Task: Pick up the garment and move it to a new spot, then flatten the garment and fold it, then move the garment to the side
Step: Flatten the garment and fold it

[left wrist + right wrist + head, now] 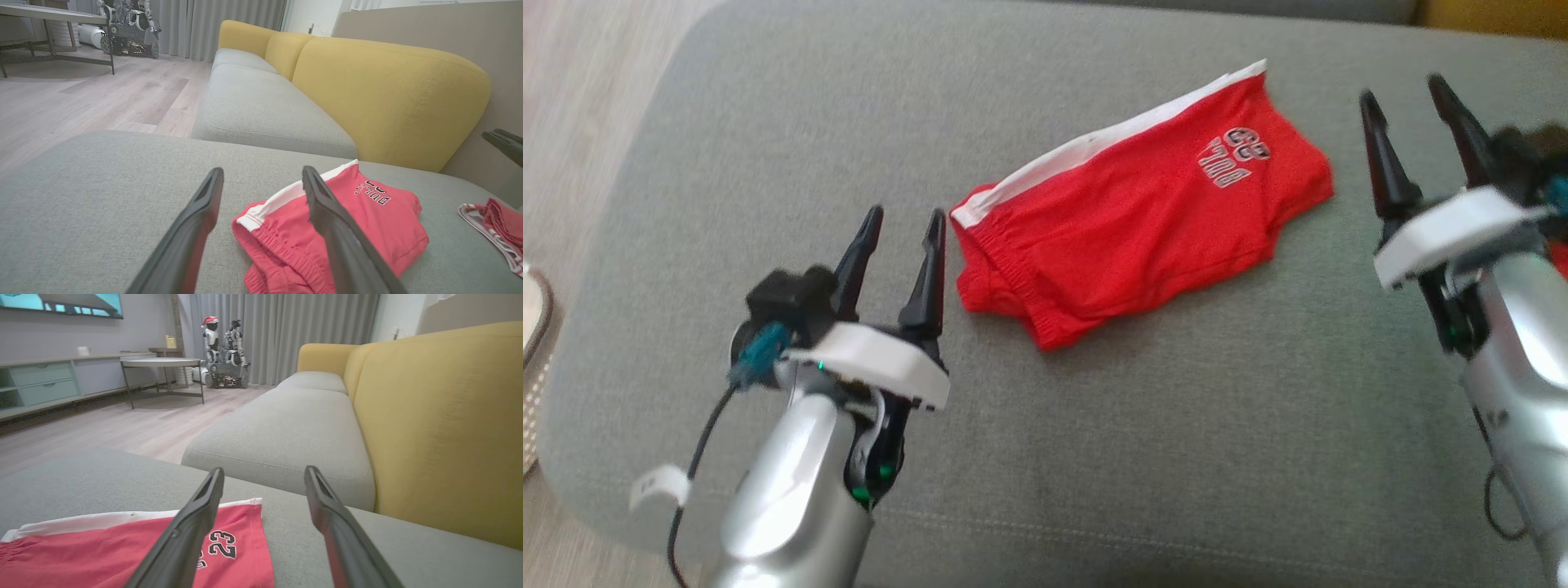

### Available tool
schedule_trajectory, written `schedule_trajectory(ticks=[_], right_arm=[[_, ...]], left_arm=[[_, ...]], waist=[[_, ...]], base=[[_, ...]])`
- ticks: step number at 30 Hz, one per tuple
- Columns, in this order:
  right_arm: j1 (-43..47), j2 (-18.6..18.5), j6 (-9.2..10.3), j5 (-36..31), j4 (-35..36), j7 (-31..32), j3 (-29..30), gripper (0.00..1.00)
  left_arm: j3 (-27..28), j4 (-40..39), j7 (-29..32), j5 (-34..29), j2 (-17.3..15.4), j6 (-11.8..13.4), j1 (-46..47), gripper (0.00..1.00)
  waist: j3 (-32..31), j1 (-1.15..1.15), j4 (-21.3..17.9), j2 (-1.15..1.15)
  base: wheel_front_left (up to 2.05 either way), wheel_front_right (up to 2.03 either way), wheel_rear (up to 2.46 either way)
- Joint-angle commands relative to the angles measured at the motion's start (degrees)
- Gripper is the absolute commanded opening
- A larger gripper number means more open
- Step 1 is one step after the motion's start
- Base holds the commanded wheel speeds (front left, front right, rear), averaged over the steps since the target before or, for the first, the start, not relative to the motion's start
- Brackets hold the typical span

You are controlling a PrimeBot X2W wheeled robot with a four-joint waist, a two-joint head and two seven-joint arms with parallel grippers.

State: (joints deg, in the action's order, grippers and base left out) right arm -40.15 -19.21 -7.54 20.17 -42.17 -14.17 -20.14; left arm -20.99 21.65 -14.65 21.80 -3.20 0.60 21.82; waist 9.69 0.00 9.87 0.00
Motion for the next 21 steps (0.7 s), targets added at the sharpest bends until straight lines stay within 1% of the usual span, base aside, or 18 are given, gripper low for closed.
schedule_trajectory(ticks=[1,2,4,5,8,11,13,16,21], right_arm=[[1.2,-0.1,0.05,-0.5,3.6,-0.7,1.3,1.0],[2.7,0.2,0.05,-0.5,5.0,-0.8,2.7,1.0],[6.2,0.3,0.05,-2.9,8.3,-0.8,4.4,1.0],[6.2,0.3,0.05,-2.9,8.3,-0.8,4.4,1.0],[11.7,1.8,0.05,-6.0,12.9,-0.8,8.2,1.0],[17.0,4.0,0.05,-9.4,17.2,-0.8,12.6,1.0],[20.4,5.4,0.05,-11.9,19.8,-0.8,14.3,1.0],[25.0,8.2,0.05,-13.8,23.1,-0.8,17.9,1.0],[30.3,11.9,0.05,-16.5,27.2,-0.8,20.7,1.0]], left_arm=[[2.8,-3.0,-0.3,-0.7,-0.3,0.7,0.1,1.0],[3.0,-3.6,-0.3,-1.3,-0.2,0.9,-1.0,1.0],[3.8,-5.5,-0.3,-2.4,0.0,1.3,-3.0,1.0],[3.8,-5.5,-0.3,-2.4,0.0,1.3,-3.0,1.0],[5.5,-8.3,-0.3,-3.3,0.1,1.5,-5.8,1.0],[6.7,-10.3,-0.3,-4.2,0.2,1.0,-8.3,1.0],[7.2,-11.2,-0.3,-4.6,0.3,0.6,-10.1,1.0],[7.7,-13.2,-0.3,-3.8,0.3,0.7,-12.5,1.0],[8.2,-14.7,-0.3,-3.4,0.3,1.0,-15.8,1.0]], waist=[[-1.7,0.0,-1.1,0.0],[-2.2,0.0,-1.3,0.0],[-3.0,0.0,-1.7,0.0],[-3.0,0.0,-1.7,0.0],[-3.8,0.0,-1.9,0.0],[-4.9,0.0,-2.0,0.0],[-5.7,0.0,-2.1,0.0],[-6.7,0.0,-2.1,0.0],[-7.6,0.0,-2.5,0.0]], base=[[0.0,0.0,0.0],[0.0,0.0,0.0],[0.0,0.0,0.0],[0.0,0.0,0.0],[0.0,0.0,0.0],[0.0,0.0,0.0],[0.0,0.0,0.0],[0.0,0.0,0.0],[0.0,0.0,0.0]])
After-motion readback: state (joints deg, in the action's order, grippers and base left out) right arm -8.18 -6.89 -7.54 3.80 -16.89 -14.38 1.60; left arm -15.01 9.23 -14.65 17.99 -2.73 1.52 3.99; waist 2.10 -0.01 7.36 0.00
